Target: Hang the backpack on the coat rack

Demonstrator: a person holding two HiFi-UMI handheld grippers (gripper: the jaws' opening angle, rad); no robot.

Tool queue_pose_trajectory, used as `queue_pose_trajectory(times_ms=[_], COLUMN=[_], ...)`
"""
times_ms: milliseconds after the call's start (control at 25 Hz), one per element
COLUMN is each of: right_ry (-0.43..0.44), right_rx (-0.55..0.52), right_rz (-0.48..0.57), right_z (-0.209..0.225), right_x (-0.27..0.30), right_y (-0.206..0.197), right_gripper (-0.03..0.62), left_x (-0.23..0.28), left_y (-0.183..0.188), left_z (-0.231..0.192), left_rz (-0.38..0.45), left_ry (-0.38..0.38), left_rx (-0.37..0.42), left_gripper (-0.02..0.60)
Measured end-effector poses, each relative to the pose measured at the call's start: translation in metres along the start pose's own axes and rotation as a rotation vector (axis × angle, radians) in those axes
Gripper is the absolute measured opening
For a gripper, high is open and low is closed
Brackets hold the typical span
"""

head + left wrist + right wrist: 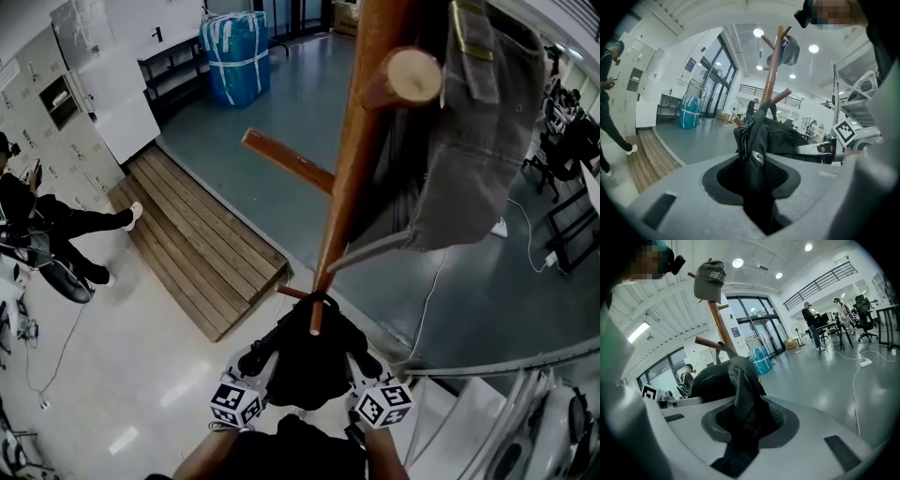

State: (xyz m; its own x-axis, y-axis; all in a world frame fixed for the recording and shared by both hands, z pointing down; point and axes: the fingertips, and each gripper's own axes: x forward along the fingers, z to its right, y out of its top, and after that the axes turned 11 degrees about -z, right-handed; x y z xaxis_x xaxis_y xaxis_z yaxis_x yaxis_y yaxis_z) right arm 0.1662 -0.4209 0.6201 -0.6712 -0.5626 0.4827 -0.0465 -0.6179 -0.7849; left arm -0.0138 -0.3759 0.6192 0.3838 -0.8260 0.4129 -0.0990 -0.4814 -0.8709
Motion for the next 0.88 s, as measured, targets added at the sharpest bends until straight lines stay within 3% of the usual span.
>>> queue_pose_trajectory(times_ms=[880], right_ry=[-0.054], right_rx=[-0.05], right_rz=[0.002], right_z=[0.009], right_x=[0.016], right_y=[0.001], right_gripper=[0.103], left_x=[0.011], left_y=[-0.003], left_z=[-0.026], left_rz=[-0.03], left_ry=[0.025], left_rx=[-0.001], left_gripper=[0.118])
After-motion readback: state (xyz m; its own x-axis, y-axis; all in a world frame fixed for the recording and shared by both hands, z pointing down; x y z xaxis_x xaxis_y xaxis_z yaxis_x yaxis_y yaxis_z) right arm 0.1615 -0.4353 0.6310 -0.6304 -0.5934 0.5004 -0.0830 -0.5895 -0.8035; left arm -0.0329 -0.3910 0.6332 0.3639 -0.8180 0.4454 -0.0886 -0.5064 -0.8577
